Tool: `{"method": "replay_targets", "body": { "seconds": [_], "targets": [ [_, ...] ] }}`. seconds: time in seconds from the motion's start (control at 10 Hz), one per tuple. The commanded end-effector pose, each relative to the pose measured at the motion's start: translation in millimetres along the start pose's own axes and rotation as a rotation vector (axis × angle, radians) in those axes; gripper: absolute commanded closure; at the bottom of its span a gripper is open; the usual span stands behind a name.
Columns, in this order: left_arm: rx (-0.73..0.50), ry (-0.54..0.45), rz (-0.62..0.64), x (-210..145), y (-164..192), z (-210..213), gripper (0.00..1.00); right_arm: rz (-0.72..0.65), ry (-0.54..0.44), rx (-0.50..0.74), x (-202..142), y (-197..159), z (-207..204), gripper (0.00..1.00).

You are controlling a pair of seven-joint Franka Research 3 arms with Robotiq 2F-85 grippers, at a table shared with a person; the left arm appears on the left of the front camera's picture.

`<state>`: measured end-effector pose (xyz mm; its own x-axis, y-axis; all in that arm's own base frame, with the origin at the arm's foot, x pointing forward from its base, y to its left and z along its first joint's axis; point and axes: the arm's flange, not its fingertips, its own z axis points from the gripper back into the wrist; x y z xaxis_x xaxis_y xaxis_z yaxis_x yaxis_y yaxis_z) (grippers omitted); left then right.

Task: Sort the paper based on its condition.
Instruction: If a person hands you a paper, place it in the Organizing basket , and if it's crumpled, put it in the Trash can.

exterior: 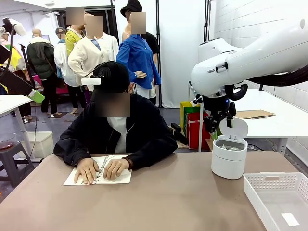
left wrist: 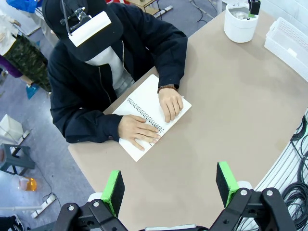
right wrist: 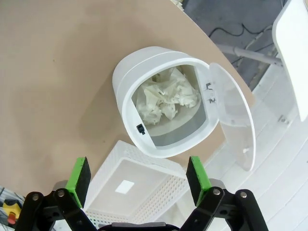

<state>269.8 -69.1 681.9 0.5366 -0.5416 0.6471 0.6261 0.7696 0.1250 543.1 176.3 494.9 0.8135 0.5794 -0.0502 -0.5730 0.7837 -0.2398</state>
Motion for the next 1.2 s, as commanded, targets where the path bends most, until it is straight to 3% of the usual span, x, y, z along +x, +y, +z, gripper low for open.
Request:
{"method": "replay_targets", "body": {
  "seconds": [0.0, 0.1, 0.3, 0.7, 1.1],
  "targets": [
    [0.003, 0.003, 0.000, 0, 0, 0, 0.00, -0.018, 0.006, -0.013, 3, 0, -2, 0.00],
    [0.003, 0.003, 0.000, 0, 0, 0, 0.00, 0.000, 0.000, 0.000, 0, 0, 0, 0.00],
    [0.003, 0.003, 0.000, 0, 0, 0, 0.00, -0.023, -0.123, 0.138, -15, 23, 40, 0.00],
    [0.003, 0.003, 0.000, 0, 0, 0, 0.00, 0.039, -0.265, 0.290, -29, 48, 97, 0.00],
    [0.003, 0.003, 0.000, 0, 0, 0, 0.00, 0.021, -0.489, 0.398, -37, 58, 156, 0.00]
  ]
}}
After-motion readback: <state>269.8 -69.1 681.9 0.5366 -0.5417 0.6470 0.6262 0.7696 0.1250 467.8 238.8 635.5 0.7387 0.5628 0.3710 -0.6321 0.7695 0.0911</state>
